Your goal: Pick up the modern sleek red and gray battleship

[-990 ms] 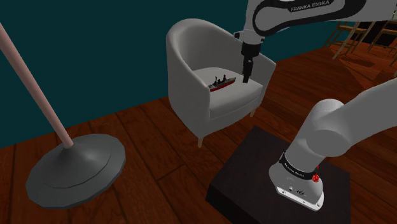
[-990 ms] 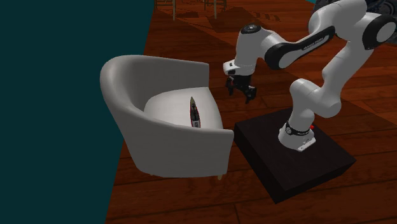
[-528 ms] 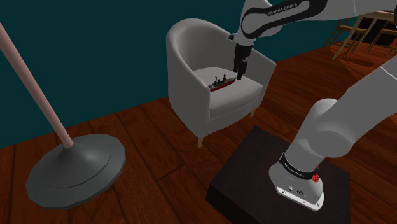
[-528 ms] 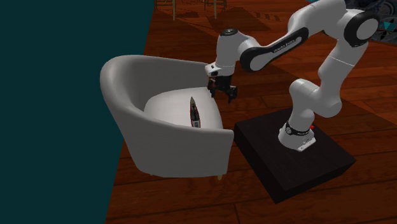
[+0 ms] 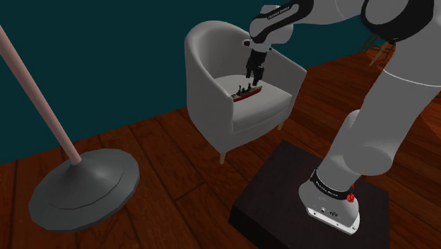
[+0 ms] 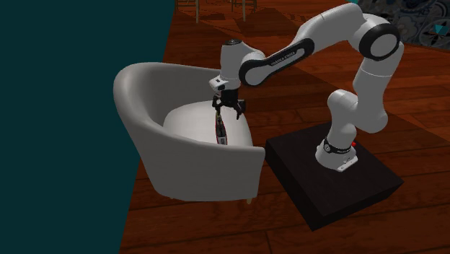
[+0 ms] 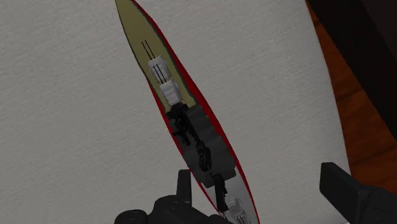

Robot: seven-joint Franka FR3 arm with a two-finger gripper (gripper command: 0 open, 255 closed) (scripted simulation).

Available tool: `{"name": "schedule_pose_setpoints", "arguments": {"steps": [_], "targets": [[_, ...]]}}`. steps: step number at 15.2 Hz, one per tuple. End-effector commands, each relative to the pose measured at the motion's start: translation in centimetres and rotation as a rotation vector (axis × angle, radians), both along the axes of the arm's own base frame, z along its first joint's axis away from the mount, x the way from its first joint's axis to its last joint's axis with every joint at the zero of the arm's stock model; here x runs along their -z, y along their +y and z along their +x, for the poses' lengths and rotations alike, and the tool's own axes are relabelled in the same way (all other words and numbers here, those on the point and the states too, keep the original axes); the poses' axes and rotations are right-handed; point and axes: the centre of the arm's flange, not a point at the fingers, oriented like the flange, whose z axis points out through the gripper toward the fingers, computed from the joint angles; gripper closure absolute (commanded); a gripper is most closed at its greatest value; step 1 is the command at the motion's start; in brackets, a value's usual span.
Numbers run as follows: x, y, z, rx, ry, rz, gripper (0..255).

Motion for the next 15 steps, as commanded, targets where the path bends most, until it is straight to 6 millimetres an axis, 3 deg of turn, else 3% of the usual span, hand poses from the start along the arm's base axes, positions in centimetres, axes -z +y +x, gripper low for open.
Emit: {"name": "schedule_pose_setpoints", "arguments": {"steps": [1,2,9,12,13,15], "targets": [[1.2,-0.9,2.1,-0.065,-0.016,0.013,0],[1.6,-1.3,3.1,-0.092,-0.023,0.019,0],[5.3,-1.3,3.1,-0.092,-0.023,0.019,0],[5.6,-1.3,3.1,-0.092,-0.023,0.019,0],[5.6,-1.3,3.1,-0.092,-0.023,0.019,255],[5.6,-1.3,3.1,-0.092,-0.023,0.019,255]]}}
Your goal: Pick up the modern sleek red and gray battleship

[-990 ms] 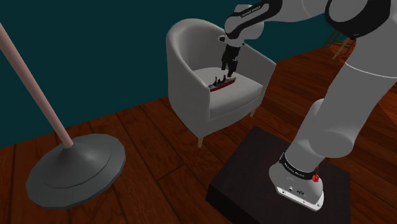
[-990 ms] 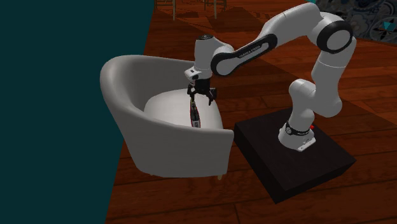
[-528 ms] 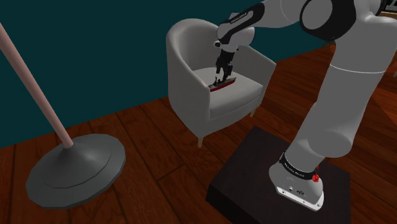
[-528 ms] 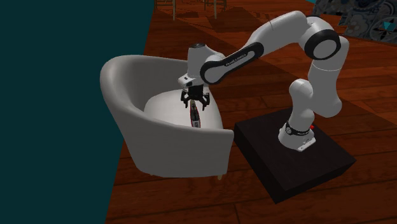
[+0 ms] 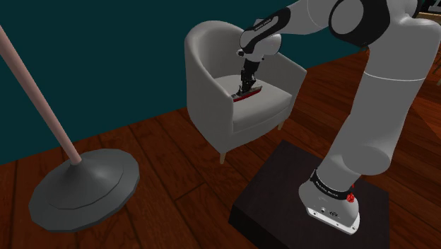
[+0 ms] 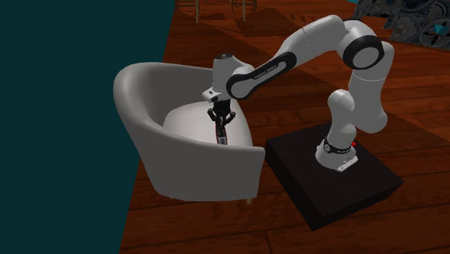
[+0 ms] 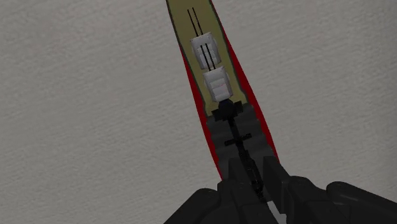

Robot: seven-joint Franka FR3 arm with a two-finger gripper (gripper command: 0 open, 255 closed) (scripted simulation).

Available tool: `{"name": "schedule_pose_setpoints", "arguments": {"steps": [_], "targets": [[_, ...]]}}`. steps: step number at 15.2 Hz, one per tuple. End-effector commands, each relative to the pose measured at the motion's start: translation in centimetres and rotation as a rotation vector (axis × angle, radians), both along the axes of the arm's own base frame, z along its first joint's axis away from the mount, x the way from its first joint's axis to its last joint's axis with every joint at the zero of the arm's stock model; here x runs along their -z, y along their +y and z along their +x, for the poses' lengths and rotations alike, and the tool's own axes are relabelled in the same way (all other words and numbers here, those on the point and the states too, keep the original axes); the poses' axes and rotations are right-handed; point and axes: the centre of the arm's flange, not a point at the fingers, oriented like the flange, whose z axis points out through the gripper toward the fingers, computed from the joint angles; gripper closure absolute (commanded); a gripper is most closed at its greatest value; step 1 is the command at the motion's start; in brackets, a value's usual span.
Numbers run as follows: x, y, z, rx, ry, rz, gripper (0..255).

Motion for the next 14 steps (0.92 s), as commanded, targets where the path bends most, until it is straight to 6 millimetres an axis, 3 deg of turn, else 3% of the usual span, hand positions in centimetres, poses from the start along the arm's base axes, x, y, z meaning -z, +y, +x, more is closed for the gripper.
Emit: {"name": "schedule_pose_setpoints", "arguments": {"steps": [1,7,14], "targets": [[0.0,0.0,0.0,0.000,0.000,0.000,255],[0.0,0.0,0.0,0.000,0.000,0.000,255],[-3.7,0.0,0.0,0.000,0.000,0.000,255]]}}
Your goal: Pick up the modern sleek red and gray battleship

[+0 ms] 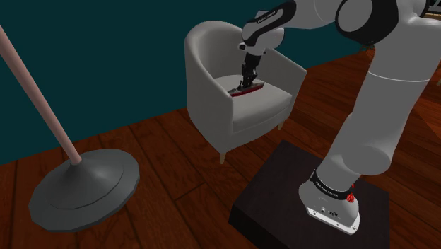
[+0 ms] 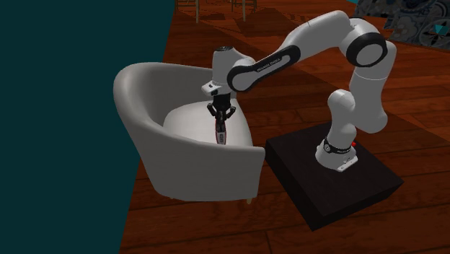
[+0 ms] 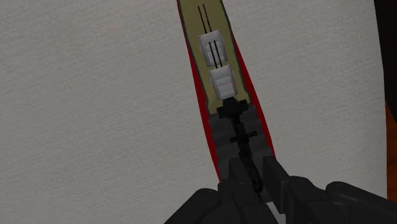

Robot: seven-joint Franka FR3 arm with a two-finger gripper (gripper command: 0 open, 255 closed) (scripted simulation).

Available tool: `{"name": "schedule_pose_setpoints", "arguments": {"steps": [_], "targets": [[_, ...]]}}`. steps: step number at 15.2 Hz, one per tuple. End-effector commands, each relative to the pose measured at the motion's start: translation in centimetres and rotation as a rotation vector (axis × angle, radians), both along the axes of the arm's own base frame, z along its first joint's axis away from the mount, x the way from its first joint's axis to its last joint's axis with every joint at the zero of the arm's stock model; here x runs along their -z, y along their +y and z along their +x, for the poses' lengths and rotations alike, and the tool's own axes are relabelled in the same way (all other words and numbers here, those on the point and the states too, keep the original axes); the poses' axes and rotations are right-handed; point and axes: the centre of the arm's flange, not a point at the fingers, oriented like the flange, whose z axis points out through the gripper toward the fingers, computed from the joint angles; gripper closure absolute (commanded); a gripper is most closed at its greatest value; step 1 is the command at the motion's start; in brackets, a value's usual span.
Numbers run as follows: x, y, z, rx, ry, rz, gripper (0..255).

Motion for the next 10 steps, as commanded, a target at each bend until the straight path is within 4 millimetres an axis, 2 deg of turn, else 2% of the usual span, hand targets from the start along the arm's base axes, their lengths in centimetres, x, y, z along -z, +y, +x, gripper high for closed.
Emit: {"name": "schedule_pose_setpoints", "arguments": {"steps": [1,8,10], "targets": [[-1.1,0.0,0.0,0.000,0.000,0.000,255],[-4.8,0.0,0.0,0.000,0.000,0.000,255],[-4.9,0.0,0.0,0.000,0.000,0.000,255]]}}
